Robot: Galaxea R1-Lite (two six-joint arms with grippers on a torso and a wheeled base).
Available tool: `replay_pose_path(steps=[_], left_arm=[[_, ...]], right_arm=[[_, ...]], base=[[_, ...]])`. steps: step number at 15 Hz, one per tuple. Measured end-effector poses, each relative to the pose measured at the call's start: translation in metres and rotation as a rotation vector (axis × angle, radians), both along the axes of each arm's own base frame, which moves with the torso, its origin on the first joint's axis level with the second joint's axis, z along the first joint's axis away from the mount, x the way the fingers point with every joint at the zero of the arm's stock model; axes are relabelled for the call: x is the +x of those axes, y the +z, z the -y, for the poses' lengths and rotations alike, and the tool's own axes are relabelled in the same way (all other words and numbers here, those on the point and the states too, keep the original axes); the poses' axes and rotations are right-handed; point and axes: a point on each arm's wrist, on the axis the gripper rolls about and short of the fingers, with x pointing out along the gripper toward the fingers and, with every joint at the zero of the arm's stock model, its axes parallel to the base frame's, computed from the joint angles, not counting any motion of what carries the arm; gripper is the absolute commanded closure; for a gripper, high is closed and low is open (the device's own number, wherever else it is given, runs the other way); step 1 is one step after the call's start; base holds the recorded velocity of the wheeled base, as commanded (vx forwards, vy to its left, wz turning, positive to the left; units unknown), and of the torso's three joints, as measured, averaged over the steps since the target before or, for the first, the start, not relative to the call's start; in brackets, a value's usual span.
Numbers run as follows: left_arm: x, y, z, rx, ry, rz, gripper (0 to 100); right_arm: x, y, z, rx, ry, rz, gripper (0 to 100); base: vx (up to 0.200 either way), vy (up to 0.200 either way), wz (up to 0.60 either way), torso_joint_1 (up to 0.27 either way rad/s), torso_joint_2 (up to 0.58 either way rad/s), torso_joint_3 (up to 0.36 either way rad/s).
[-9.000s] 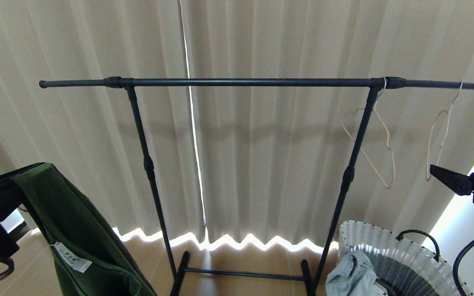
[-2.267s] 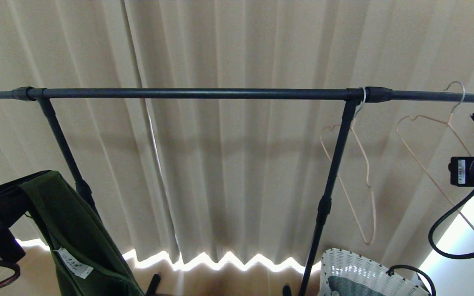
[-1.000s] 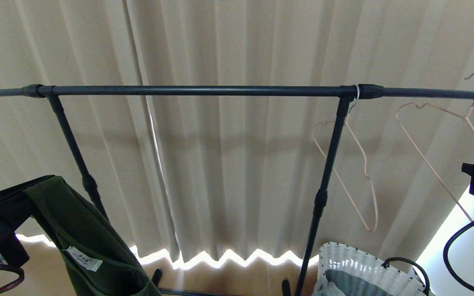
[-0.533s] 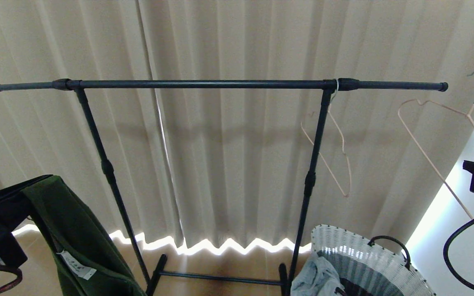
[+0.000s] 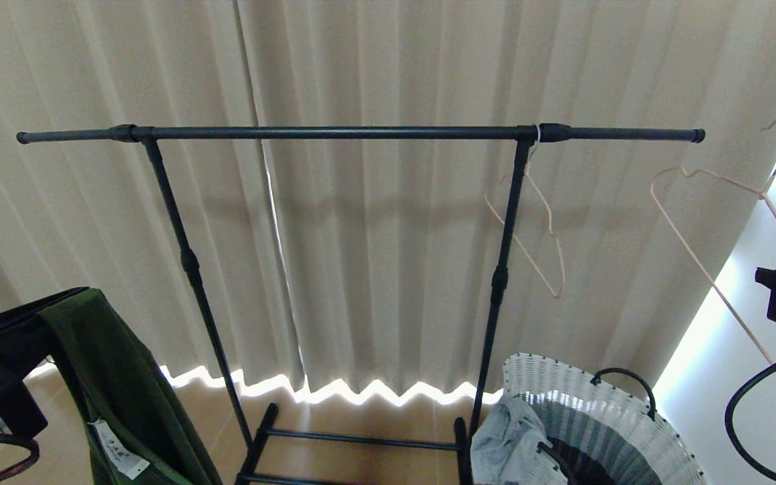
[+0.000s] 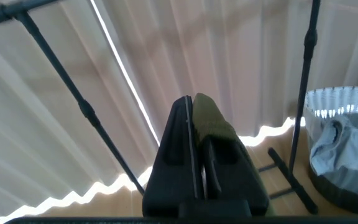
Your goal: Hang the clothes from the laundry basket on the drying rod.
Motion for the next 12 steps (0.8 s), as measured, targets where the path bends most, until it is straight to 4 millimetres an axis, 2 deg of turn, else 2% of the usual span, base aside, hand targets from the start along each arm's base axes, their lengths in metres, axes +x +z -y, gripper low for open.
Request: replay_pose_path(steps=[3, 12], left_arm=[[0.0, 0.0, 0.0, -0.001, 0.0, -0.001, 100], [0.0, 0.0, 0.0, 0.0, 0.003, -0.004, 100]], right_arm=[[0.0, -0.001, -0.001, 0.012, 0.031, 0.001, 100], [-0.002, -0.002, -0.018, 0.017, 0.141, 0.091, 100]], base=[[0.0, 0.0, 0.0, 0.0, 0.0, 0.0], [0.0, 0.2, 0.0, 0.005, 0.0, 0.001]])
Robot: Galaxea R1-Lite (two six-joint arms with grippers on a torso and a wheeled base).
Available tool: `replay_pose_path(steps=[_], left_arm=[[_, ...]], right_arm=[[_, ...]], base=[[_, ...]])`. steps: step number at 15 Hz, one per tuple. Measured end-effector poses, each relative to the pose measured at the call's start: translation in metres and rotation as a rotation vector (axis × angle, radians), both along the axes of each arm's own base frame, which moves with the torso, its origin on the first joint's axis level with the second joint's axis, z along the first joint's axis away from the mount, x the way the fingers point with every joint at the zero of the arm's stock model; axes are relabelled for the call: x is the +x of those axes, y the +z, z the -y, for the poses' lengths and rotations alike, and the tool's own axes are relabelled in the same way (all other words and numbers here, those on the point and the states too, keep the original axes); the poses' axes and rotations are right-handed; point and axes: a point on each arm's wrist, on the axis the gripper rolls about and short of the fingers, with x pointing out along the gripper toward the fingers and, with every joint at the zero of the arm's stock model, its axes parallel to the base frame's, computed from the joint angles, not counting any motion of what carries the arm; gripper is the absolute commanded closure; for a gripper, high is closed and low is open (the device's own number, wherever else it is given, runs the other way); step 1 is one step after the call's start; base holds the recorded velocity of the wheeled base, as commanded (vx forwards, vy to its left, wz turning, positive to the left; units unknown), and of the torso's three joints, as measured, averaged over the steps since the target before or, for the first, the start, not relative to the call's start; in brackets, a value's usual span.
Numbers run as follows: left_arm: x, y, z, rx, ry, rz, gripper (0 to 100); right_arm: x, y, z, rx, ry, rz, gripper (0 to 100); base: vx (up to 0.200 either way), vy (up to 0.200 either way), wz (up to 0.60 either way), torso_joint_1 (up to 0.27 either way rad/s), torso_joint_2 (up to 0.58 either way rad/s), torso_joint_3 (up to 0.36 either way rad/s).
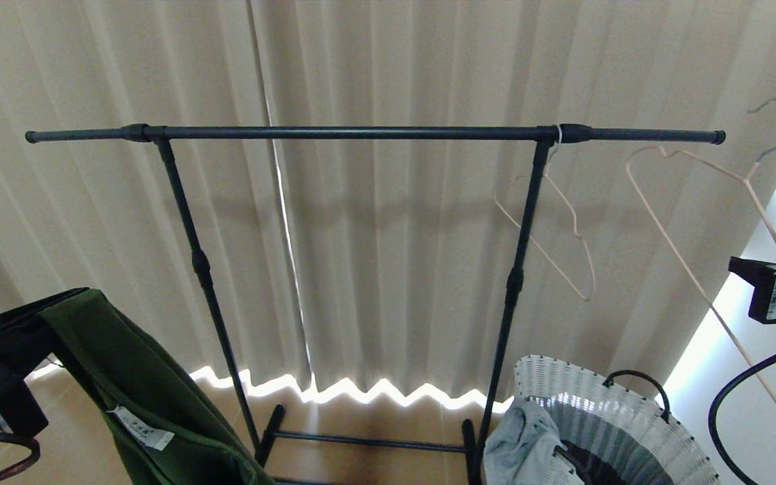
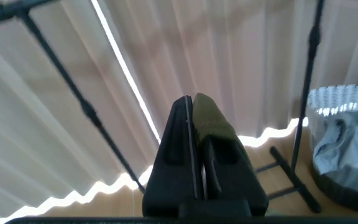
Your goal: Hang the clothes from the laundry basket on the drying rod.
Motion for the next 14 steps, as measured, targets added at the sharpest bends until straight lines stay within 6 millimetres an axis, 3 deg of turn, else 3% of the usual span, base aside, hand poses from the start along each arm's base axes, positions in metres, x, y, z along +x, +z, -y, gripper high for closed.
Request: replay_pose_path(steps=[7, 14], left_arm=[[0.0, 0.0, 0.0, 0.0, -0.002, 0.001, 100], [0.002, -0.007, 0.0, 0.019, 0.0, -0.025, 100]], right_arm=[[-0.011, 0.007, -0.005, 0.013, 0.072, 0.04, 100], [-0.013, 0.008, -0.02, 0.014, 0.158, 0.041, 100]], base=[[0.0, 0.2, 0.0, 0.002, 0.0, 0.002], [0.0, 0.0, 0.0, 0.0, 0.0, 0.0]])
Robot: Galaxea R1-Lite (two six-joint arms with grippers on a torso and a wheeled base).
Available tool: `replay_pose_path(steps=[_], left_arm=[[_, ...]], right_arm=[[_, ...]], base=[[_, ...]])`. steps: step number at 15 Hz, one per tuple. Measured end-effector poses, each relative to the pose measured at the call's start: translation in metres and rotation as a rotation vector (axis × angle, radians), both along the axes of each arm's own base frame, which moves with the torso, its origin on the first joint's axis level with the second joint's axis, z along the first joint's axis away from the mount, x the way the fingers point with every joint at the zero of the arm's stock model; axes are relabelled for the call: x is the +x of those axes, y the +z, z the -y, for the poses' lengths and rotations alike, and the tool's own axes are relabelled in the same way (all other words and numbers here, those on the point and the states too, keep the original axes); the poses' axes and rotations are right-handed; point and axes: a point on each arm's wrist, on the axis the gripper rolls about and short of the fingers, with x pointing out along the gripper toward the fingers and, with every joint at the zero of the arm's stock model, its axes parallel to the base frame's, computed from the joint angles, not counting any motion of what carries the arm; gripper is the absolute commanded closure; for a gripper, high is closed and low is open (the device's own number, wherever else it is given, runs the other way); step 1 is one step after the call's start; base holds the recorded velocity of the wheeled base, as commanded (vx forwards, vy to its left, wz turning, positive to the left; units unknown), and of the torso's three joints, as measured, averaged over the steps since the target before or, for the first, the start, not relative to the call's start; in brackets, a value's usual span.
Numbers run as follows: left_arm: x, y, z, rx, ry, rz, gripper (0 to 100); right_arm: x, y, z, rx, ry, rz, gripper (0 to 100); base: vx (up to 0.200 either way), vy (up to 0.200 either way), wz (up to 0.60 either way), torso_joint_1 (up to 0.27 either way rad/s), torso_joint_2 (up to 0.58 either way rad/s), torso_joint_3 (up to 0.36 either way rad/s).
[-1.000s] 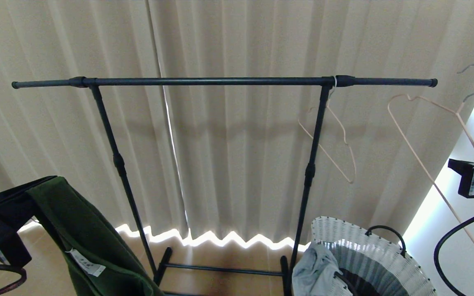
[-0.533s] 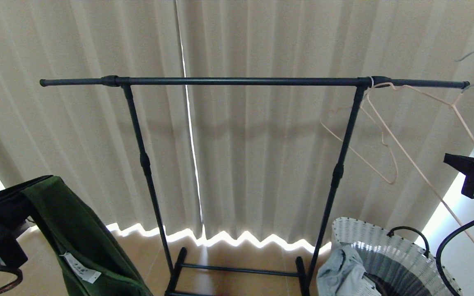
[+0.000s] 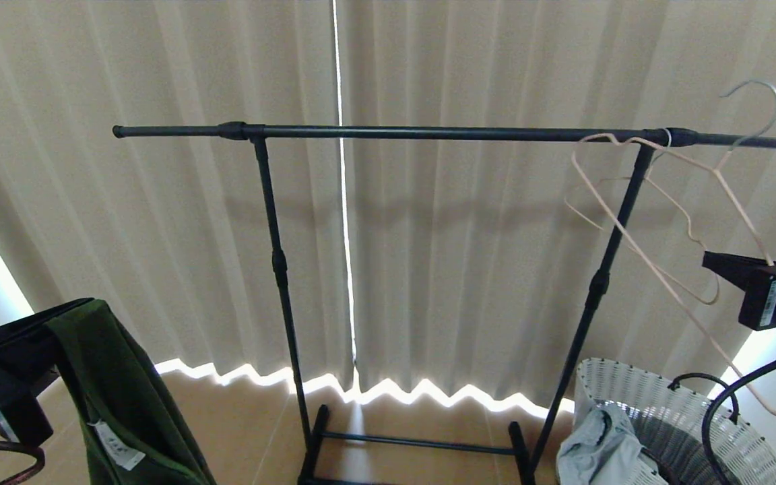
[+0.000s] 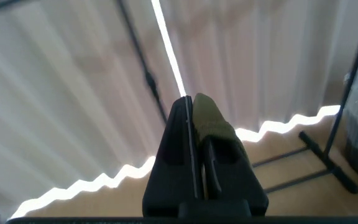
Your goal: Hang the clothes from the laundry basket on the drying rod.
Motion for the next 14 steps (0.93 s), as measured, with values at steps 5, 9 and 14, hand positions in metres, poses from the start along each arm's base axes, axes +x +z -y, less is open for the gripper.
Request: replay_pose_path(steps=[5, 9, 14], left_arm=[[0.009, 0.012, 0.001, -0.003, 0.015, 0.014, 100], [0.038, 0.031, 0.008, -0.005, 0.023, -0.01, 100], [0.101, 0.048, 0.033, -0.105, 0.14, -0.093, 100]], right_arm=[[0.005, -0.001, -0.033, 0.003, 0.188, -0.024, 100], [0.012, -0.007, -0.056, 0.008, 0.326, -0.065, 100], [0.006, -0.01, -0.083, 0.012, 0.456, -0.151, 100]], base=[[0.0, 0.0, 0.0, 0.0, 0.0, 0.0], [0.0, 0.0, 0.0, 0.0, 0.0, 0.0], [0.0, 0.0, 0.0, 0.0, 0.0, 0.0]])
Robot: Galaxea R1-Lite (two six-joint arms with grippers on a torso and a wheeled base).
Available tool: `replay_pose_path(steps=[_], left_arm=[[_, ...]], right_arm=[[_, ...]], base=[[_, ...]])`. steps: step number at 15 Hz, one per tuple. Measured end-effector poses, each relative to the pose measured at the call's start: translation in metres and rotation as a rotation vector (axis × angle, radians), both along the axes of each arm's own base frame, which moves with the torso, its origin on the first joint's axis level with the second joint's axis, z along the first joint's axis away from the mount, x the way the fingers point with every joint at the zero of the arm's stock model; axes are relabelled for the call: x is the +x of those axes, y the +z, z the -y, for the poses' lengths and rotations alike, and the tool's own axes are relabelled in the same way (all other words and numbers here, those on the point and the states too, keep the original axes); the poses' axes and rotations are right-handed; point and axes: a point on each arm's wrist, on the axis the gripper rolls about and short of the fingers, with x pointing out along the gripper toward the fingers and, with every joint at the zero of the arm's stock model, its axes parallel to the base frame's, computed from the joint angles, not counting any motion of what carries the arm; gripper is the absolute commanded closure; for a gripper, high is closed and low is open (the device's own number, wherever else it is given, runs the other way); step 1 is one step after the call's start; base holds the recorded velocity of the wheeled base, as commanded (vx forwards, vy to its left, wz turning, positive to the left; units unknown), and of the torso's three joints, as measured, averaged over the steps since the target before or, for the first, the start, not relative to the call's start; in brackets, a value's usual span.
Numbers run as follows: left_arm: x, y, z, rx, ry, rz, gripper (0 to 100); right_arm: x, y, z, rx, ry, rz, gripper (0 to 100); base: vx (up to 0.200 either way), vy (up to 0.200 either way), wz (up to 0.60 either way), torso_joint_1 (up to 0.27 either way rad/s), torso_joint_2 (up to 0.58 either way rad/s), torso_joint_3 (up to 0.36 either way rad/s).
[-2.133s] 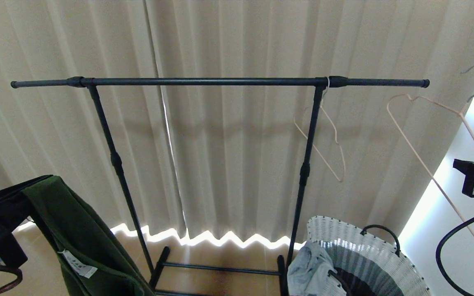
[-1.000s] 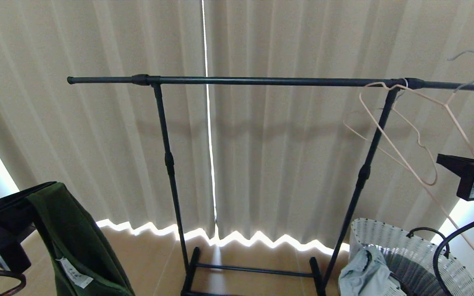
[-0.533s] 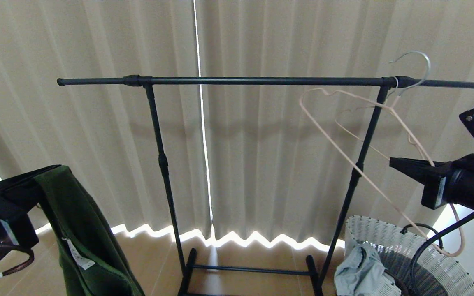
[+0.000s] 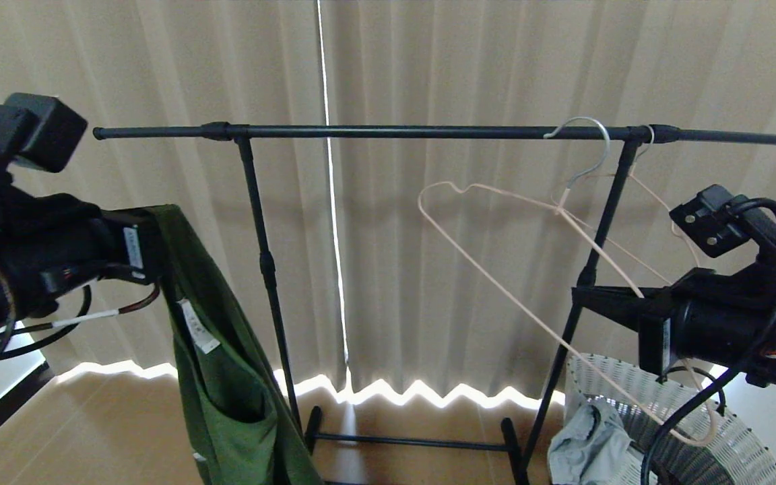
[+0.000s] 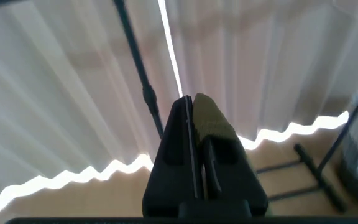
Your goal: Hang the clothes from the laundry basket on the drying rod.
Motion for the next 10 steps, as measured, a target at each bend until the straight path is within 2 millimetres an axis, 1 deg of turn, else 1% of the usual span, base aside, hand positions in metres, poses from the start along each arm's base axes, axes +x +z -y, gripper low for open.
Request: replay_pose_path(steps=[4, 7, 10], left_arm=[[0.046, -0.009, 0.027, -0.049, 0.086, -0.06, 100], [0.069, -0.01, 0.048, -0.083, 0.122, -0.059, 100], [0.084, -0.011, 0.066, -0.088, 0.097, -0.058, 100]], right_arm=[[-0.015, 0.003, -0.028, 0.118, 0.169, -0.118, 100], [-0.024, 0.005, -0.045, 0.149, 0.269, -0.155, 100], [-0.029, 0.004, -0.057, 0.147, 0.324, -0.163, 100]], base=[[0.0, 0.0, 0.0, 0.0, 0.0, 0.0], [0.0, 0.0, 0.0, 0.0, 0.0, 0.0], [0.0, 0.0, 0.0, 0.0, 0.0, 0.0]])
